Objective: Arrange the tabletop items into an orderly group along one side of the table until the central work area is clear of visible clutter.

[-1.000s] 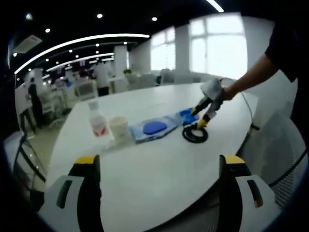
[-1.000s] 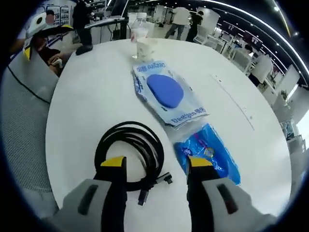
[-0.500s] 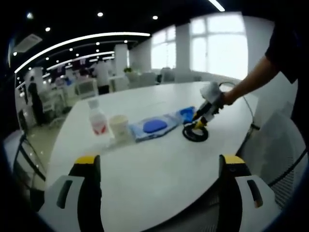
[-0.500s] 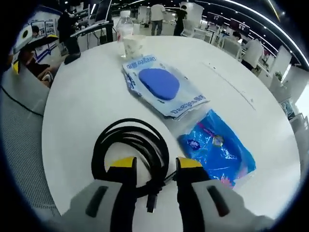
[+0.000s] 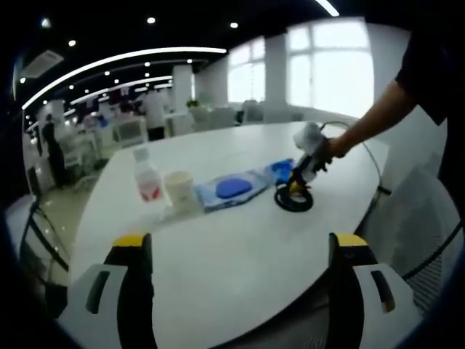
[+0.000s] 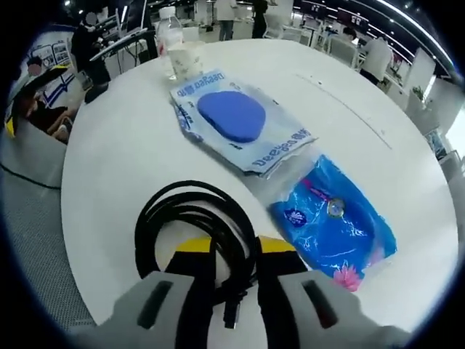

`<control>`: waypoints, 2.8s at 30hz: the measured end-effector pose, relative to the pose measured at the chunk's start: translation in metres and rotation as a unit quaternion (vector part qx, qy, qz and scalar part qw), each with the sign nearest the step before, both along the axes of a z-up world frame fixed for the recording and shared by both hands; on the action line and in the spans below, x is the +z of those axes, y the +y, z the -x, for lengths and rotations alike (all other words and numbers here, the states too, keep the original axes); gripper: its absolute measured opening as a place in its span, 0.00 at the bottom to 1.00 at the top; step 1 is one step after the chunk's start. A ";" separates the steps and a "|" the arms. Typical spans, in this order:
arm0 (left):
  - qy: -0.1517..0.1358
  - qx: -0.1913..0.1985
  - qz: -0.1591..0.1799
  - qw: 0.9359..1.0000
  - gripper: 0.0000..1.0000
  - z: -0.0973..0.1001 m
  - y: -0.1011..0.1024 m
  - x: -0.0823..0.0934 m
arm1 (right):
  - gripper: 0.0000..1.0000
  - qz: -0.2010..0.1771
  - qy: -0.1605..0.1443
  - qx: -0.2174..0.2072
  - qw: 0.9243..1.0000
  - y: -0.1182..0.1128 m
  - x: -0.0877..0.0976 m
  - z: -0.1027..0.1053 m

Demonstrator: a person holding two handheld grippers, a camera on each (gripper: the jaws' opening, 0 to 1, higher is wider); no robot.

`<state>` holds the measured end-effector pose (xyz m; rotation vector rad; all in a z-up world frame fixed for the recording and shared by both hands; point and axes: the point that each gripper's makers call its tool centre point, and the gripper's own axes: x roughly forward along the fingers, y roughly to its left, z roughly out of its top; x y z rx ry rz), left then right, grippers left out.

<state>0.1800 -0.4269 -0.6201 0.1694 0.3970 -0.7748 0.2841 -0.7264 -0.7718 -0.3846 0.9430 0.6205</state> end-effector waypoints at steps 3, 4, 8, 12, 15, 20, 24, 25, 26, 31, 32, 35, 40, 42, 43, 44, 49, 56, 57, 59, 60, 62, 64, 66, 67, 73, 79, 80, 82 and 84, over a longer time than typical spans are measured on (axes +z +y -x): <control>0.000 0.000 -0.001 1.000 0.98 0.000 0.000 0.000 | 0.15 -0.001 0.001 -0.005 1.000 0.000 0.000 0.001; 0.000 0.000 -0.001 1.000 0.98 0.000 0.000 0.000 | 0.13 -0.001 0.001 -0.005 1.000 -0.001 0.000 0.001; -0.001 0.000 -0.001 1.000 0.98 -0.001 0.000 0.000 | 0.09 0.000 0.000 -0.008 1.000 -0.002 0.000 0.002; -0.001 -0.001 -0.002 1.000 0.98 0.000 -0.001 0.000 | 0.07 -0.003 0.002 -0.014 1.000 -0.003 0.001 0.003; -0.002 -0.001 -0.001 1.000 0.98 0.000 -0.001 0.001 | 0.06 -0.007 -0.001 -0.021 1.000 -0.004 0.004 0.002; -0.001 -0.003 -0.002 1.000 0.98 0.000 -0.002 0.001 | 0.06 -0.006 -0.012 -0.026 1.000 -0.006 0.010 -0.003; -0.002 -0.001 -0.001 1.000 0.97 0.000 -0.001 0.001 | 0.06 -0.002 -0.018 -0.026 0.999 -0.008 0.011 -0.007; -0.002 -0.001 -0.001 1.000 0.97 0.000 -0.001 0.001 | 0.06 -0.001 -0.018 -0.027 0.999 -0.008 0.011 -0.008; -0.003 -0.001 -0.001 1.000 0.97 0.000 -0.001 0.001 | 0.06 0.000 -0.018 -0.027 0.999 -0.008 0.011 -0.009; -0.003 0.002 -0.002 1.000 0.97 -0.001 0.001 0.000 | 0.06 -0.001 -0.022 -0.039 0.999 -0.008 0.008 -0.014; -0.003 0.002 -0.002 1.000 0.97 -0.001 0.001 0.000 | 0.06 0.002 -0.024 -0.039 0.999 -0.008 0.008 -0.015; -0.003 0.002 -0.002 1.000 0.97 -0.001 0.001 0.000 | 0.07 0.005 -0.020 -0.047 0.999 -0.008 0.004 -0.014; -0.002 0.003 -0.001 1.000 0.97 -0.001 0.001 0.000 | 0.07 0.009 -0.023 -0.057 0.998 -0.008 0.003 -0.014; -0.002 0.002 -0.001 1.000 0.97 -0.001 0.000 0.000 | 0.08 0.011 -0.025 -0.059 0.998 -0.008 0.002 -0.015; -0.002 0.001 -0.001 1.000 0.97 -0.001 0.000 0.001 | 0.08 0.012 -0.026 -0.058 0.998 -0.008 0.002 -0.015; -0.003 0.001 0.000 1.000 0.97 -0.001 0.000 0.001 | 0.08 0.014 -0.028 -0.057 0.998 -0.007 0.003 -0.014; -0.003 0.002 0.001 1.000 0.97 -0.001 0.000 0.001 | 0.11 0.014 -0.034 -0.057 0.998 -0.006 0.003 -0.014; -0.006 -0.001 0.001 1.000 0.97 0.000 0.000 0.001 | 0.17 0.011 -0.050 -0.058 0.997 -0.004 0.011 -0.013; -0.005 -0.001 0.001 1.000 0.97 0.000 0.000 0.001 | 0.17 0.011 -0.051 -0.057 0.997 -0.003 0.013 -0.013; -0.005 -0.001 0.002 1.000 0.97 0.000 0.000 0.002 | 0.18 0.013 -0.056 -0.055 0.997 -0.003 0.016 -0.012; -0.005 -0.001 0.002 1.000 0.97 0.000 0.000 0.002 | 0.19 0.012 -0.061 -0.057 0.996 -0.003 0.018 -0.012; -0.005 -0.001 0.002 1.000 0.97 0.000 0.000 0.001 | 0.21 0.000 -0.067 -0.062 0.996 -0.002 0.023 -0.012; -0.005 -0.001 0.001 1.000 0.97 0.000 0.000 0.001 | 0.21 -0.005 -0.076 -0.067 0.995 0.000 0.031 -0.010; -0.006 -0.001 0.001 1.000 0.97 0.000 0.000 0.001 | 0.23 -0.008 -0.081 -0.068 0.994 0.002 0.035 -0.009; -0.005 -0.002 0.000 1.000 0.97 0.000 0.000 0.001 | 0.24 -0.012 -0.084 -0.069 0.994 0.003 0.037 -0.008; -0.005 -0.007 -0.004 1.000 0.97 0.002 -0.001 0.001 | 0.29 -0.025 -0.099 -0.077 0.992 0.008 0.049 -0.002; -0.008 -0.009 -0.004 1.000 0.97 0.003 -0.002 0.002 | 0.34 -0.030 -0.111 -0.083 0.990 0.011 0.055 0.007; -0.009 -0.010 -0.003 1.000 0.97 0.003 -0.003 0.002 | 0.35 -0.035 -0.112 -0.088 0.989 0.011 0.057 0.009; -0.009 -0.012 -0.004 1.000 0.97 0.003 -0.003 0.002 | 0.37 -0.038 -0.117 -0.093 0.988 0.010 0.060 0.013; -0.009 -0.014 -0.003 1.000 0.97 0.003 -0.003 0.001 | 0.39 -0.043 -0.124 -0.099 0.986 0.010 0.063 0.016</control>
